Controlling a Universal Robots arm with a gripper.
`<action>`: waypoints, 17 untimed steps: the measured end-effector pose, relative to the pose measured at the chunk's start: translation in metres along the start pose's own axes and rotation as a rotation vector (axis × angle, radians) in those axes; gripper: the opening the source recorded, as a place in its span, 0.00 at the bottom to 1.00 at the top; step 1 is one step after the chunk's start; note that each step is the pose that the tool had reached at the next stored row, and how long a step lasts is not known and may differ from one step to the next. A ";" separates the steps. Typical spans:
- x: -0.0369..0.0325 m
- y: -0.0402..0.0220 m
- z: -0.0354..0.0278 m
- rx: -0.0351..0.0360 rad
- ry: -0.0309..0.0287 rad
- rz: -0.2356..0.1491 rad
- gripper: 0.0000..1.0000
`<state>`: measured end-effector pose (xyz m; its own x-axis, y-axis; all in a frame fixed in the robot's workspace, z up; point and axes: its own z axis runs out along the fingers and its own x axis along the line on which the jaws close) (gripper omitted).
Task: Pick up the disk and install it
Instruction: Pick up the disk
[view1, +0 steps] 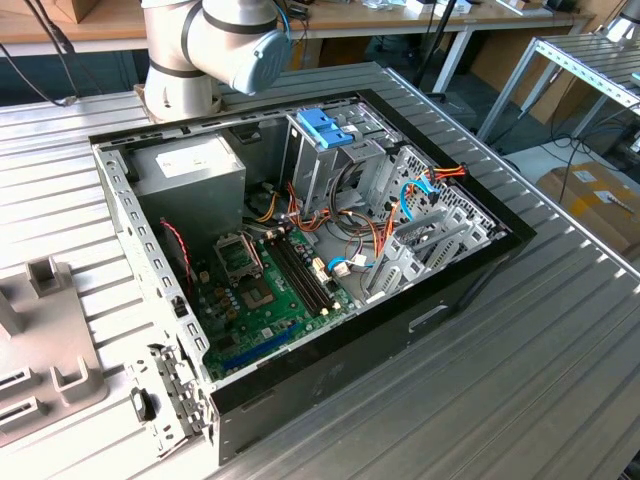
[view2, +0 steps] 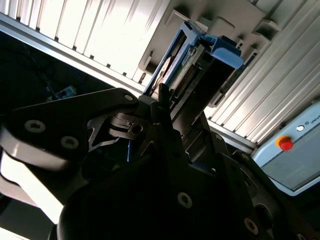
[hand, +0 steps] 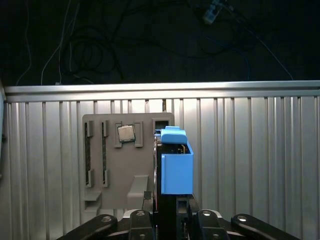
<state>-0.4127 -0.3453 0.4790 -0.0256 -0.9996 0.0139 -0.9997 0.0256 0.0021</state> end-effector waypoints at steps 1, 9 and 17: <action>0.0000 -0.0014 0.0000 0.0000 0.0000 0.000 0.35; -0.0003 -0.0128 0.0000 0.0000 0.0000 0.000 0.35; -0.0007 -0.0285 -0.0001 0.0000 0.0000 0.000 0.35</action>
<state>-0.3842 -0.3453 0.4790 -0.0256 -0.9996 0.0139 -0.9997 0.0256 0.0021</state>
